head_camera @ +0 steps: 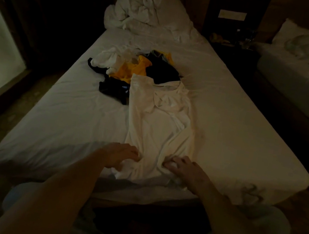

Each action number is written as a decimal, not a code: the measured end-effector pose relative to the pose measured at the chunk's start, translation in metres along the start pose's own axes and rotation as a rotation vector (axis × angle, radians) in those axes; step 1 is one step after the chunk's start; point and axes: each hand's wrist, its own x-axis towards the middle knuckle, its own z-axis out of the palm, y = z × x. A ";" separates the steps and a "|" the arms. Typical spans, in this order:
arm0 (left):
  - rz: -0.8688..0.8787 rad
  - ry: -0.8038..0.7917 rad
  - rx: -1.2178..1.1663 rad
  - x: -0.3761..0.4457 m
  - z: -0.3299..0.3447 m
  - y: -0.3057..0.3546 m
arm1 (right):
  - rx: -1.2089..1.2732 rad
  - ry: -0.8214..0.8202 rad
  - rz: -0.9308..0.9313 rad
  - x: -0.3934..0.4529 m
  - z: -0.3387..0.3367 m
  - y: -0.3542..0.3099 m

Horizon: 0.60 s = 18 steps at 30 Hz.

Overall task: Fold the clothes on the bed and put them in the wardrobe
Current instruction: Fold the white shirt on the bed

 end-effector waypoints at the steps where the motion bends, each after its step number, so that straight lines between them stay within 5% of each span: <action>1: -0.002 0.003 0.018 0.003 0.001 0.001 | 0.013 0.003 -0.013 0.001 0.002 0.002; 4: -0.026 0.051 0.067 0.009 0.000 0.009 | 0.085 0.013 -0.036 0.004 0.003 0.005; 8: -0.174 0.201 -0.181 0.014 0.005 0.017 | 0.178 -0.041 0.038 0.014 -0.011 0.009; 11: -0.446 0.403 -0.601 0.020 -0.006 0.008 | 0.510 0.004 0.245 0.023 -0.031 0.021; 13: -0.566 0.563 -1.003 0.020 -0.032 0.001 | 0.914 0.178 0.443 0.035 -0.048 0.030; 16: -0.594 0.717 -1.402 0.024 -0.079 -0.013 | 1.334 0.391 0.641 0.065 -0.077 0.050; 18: -0.525 0.644 -1.632 0.032 -0.101 -0.029 | 1.469 0.449 0.657 0.088 -0.094 0.066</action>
